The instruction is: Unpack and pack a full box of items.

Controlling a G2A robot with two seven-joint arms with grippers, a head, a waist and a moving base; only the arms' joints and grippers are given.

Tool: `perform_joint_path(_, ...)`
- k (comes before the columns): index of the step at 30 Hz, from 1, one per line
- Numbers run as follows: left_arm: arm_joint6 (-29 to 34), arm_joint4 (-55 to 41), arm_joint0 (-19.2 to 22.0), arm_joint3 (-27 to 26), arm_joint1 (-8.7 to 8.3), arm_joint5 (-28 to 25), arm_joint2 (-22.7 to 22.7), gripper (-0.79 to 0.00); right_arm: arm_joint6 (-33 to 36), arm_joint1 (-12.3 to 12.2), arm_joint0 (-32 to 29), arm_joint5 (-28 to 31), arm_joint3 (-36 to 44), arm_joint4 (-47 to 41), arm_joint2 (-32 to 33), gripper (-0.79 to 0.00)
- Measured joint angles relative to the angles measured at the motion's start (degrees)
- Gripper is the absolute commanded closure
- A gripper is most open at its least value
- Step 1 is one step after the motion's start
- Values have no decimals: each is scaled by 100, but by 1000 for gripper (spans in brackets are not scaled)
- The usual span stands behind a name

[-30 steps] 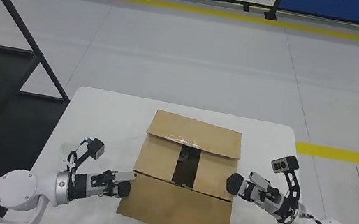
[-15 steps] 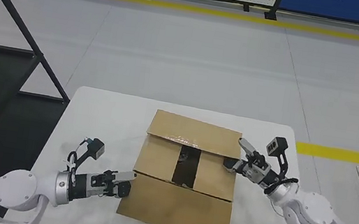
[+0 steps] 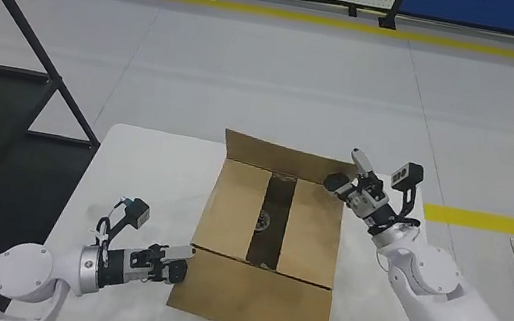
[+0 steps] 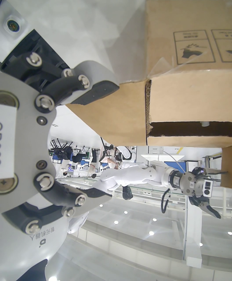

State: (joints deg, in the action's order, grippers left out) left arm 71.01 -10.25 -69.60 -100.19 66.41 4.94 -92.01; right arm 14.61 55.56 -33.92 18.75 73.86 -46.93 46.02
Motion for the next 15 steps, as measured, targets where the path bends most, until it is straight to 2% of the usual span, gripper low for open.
perform_joint_path(5,0,0,0,0,0,0,0,-785,-736,264,306,-51,-376,429,-274,-785)
perform_joint_path(15,0,0,0,0,0,0,0,-785,-738,269,311,-71,-383,417,-279,-785)
